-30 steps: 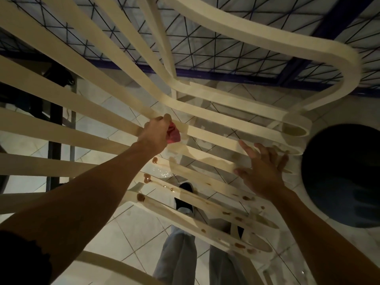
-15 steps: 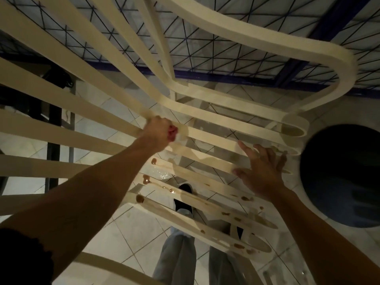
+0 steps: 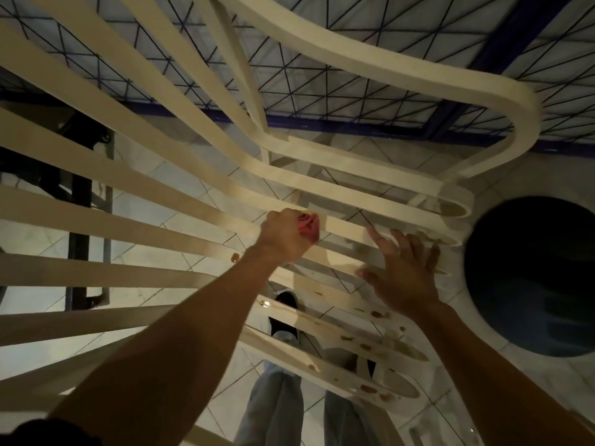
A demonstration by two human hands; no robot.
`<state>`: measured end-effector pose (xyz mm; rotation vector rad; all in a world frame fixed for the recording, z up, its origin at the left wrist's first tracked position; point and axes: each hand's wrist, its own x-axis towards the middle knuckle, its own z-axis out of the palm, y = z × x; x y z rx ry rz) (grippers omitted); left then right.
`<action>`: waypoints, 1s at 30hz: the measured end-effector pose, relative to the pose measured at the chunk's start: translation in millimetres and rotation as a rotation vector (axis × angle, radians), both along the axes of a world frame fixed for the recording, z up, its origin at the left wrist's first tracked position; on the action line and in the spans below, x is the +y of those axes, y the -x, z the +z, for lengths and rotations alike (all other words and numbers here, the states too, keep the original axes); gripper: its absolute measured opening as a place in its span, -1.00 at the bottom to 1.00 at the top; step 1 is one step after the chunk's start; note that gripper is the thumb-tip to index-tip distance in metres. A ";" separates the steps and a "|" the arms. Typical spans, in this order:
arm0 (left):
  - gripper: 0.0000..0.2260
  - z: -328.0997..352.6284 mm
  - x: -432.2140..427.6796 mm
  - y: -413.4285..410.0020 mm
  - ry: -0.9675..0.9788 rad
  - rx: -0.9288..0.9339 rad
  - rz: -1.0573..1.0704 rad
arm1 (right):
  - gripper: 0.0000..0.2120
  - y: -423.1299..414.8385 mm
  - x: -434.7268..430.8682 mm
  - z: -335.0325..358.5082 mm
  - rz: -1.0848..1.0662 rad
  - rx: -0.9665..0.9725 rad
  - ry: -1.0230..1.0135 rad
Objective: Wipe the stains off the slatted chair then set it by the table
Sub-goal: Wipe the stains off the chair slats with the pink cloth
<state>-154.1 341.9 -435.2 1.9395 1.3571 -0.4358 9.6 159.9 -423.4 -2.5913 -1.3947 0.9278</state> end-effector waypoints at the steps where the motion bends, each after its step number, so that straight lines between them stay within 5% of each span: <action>1: -0.61 2.1 -10.1 -7.7 0.040 -0.045 -0.009 | -0.21 0.2 -0.4 -0.6 0.000 -0.007 -0.001; 8: -0.66 11.3 16.6 17.6 -0.104 -0.018 -0.122 | -0.20 2.1 -0.8 0.5 -0.036 0.006 0.011; 15: -0.66 17.4 37.3 65.8 -0.351 0.013 0.027 | -0.20 1.8 0.6 3.1 -0.032 0.029 -0.007; 22: -0.85 20.8 -15.0 31.1 -0.237 -0.159 0.149 | -0.20 1.9 -0.3 1.9 -0.021 0.013 -0.004; 30: -0.84 42.8 -69.1 -15.1 -0.010 -0.339 0.150 | -0.29 5.8 3.4 8.1 -0.081 0.025 -0.024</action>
